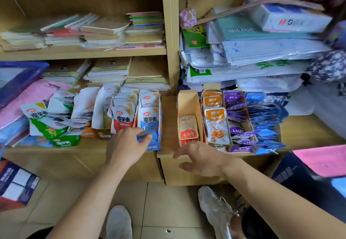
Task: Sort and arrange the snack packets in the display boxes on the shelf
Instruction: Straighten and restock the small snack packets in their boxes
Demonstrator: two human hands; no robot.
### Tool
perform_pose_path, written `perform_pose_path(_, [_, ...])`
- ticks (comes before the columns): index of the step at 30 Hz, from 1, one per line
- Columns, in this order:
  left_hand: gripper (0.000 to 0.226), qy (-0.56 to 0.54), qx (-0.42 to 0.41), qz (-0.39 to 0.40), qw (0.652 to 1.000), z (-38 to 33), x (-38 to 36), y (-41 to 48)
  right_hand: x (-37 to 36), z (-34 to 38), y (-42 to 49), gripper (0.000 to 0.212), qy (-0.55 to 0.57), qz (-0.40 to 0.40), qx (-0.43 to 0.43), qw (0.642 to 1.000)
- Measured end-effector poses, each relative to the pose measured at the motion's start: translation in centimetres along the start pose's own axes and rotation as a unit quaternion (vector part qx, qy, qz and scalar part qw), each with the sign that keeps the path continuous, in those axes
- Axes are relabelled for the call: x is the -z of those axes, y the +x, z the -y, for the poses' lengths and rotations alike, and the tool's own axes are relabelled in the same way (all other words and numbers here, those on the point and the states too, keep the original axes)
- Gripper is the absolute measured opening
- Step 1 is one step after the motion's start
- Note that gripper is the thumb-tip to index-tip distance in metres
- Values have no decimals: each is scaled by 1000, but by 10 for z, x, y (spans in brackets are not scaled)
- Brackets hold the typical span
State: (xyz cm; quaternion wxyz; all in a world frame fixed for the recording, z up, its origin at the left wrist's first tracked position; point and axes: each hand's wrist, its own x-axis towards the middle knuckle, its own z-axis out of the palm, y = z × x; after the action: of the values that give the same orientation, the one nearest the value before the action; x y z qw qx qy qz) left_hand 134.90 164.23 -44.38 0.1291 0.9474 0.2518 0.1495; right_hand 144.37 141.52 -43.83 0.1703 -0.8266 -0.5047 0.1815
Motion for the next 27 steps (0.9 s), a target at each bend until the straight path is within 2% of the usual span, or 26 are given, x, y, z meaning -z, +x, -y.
perform_pose_path(3, [35,23,11,10,1000,-2,-2,-6,-3,-13,-24,32,20,-58,-34,998])
perform_pose_path(5, [43,71,-15,-24,997,-12,-1,-13,-4,-23,-43,30,23,-121,-54,991])
perform_pose_path(7, [48,85,-74,-97,989,-34,-1,-23,-3,-32,-62,27,22,-195,-67,978])
perform_pose_path(9, [41,34,-159,-138,977,-58,-1,-37,0,-41,-76,27,-11,-274,-83,958])
perform_pose_path(12, [34,-58,-226,-51,971,-84,-14,-55,12,-60,-87,38,-49,-355,-139,923])
perform_pose_path(14, [37,-76,-224,7,971,-95,-25,-57,22,-75,-89,50,-42,-344,-192,918])
perform_pose_path(18, [52,-103,-247,78,960,-130,-31,-40,33,-101,-92,65,-26,-185,-233,954])
perform_pose_path(20, [64,-99,-254,93,958,-143,-37,-23,39,-110,-93,58,-6,-145,-221,964])
perform_pose_path(24, [96,-20,-286,105,952,-159,-66,16,47,-121,-97,38,-9,-151,-203,967])
perform_pose_path(27, [117,-20,-265,120,956,-169,-84,35,46,-122,-98,35,-30,-147,-191,970])
